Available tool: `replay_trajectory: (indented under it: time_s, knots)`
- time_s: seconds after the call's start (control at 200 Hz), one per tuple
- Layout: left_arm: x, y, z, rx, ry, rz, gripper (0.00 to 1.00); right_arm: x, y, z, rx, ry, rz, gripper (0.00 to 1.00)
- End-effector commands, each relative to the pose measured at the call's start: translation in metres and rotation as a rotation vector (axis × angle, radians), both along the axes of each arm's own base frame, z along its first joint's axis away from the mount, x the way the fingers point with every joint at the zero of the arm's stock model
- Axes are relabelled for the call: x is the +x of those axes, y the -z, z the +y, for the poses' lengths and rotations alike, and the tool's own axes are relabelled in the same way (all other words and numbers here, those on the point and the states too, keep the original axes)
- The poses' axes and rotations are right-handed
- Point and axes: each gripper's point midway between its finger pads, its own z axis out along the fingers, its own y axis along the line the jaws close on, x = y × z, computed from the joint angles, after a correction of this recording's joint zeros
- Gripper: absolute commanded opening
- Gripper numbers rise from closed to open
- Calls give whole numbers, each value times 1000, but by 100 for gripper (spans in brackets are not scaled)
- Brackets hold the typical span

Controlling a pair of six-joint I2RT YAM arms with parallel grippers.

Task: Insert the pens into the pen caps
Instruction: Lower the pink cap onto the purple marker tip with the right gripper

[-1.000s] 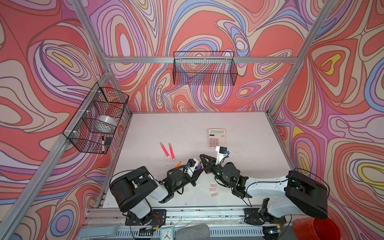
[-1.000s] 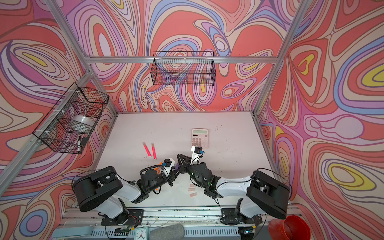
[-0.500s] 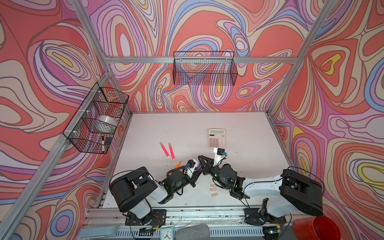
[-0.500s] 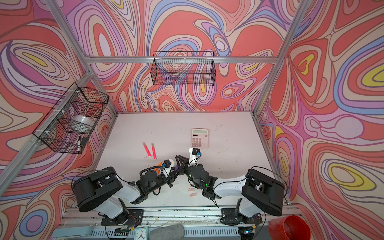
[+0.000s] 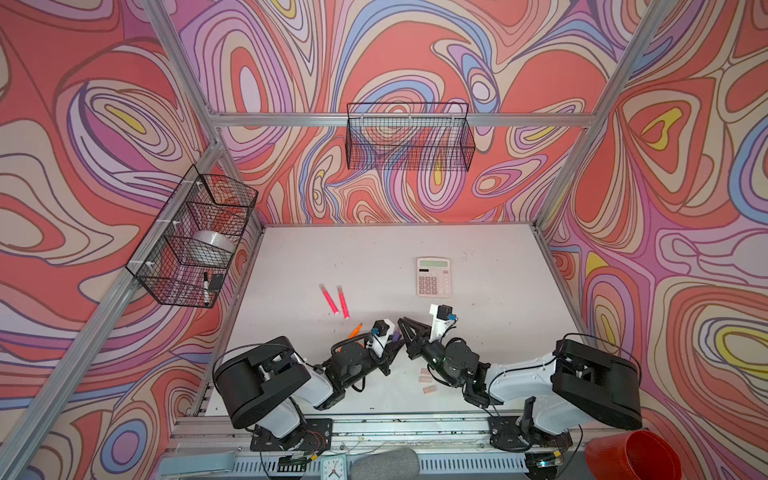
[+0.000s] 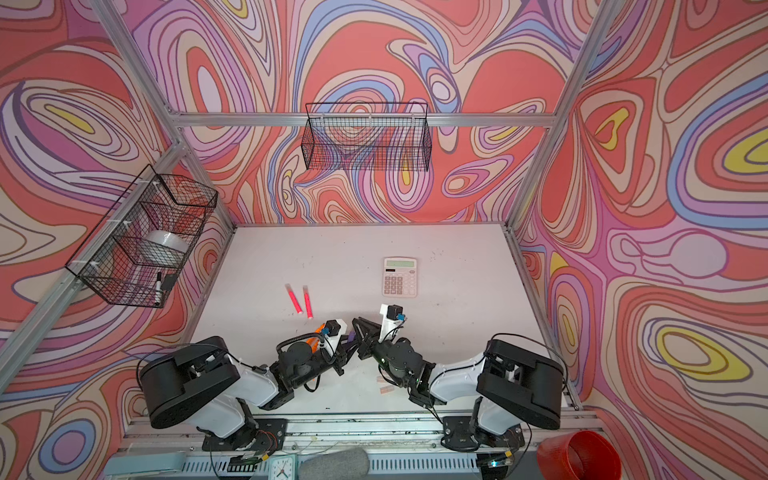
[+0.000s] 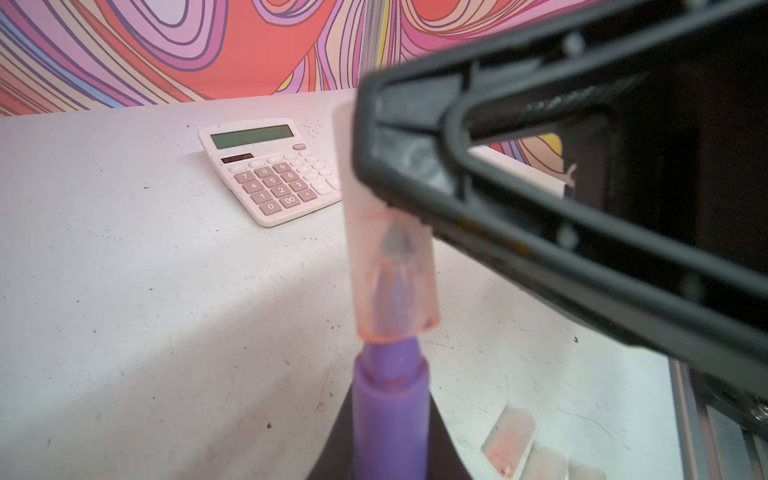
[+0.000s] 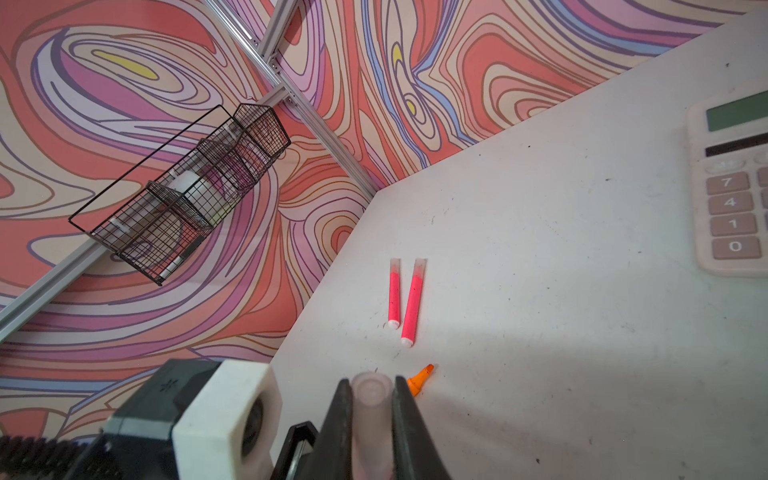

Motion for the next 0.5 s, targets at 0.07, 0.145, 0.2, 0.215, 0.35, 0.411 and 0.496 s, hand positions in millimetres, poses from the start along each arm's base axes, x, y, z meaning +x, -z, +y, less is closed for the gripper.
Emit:
replay_trajectory:
  time_s: [0.07, 0.145, 0.2, 0.215, 0.35, 0.411, 0.496]
  knots:
    - [13, -21, 0, -74, -53, -36, 0, -20, 4, 16, -26, -89, -68, 0]
    - [13, -20, -3, -75, -46, -31, 0, -25, 10, 18, -38, -108, -81, 2]
    - [14, -19, -4, -71, -44, -30, 0, -27, 15, 18, -49, -115, -83, 4]
    - [14, -18, -5, -69, -42, -29, 0, -27, 17, 17, -54, -115, -82, 5]
    - [16, -7, -9, -38, -36, -19, 0, -29, 29, 14, -101, -120, -75, 9]
    - [16, -4, -11, -31, -27, -12, 0, -29, 33, 16, -136, -127, -72, 10]
    - [15, -5, -13, -36, -16, -12, 0, -28, 40, 21, -199, -137, -60, 11]
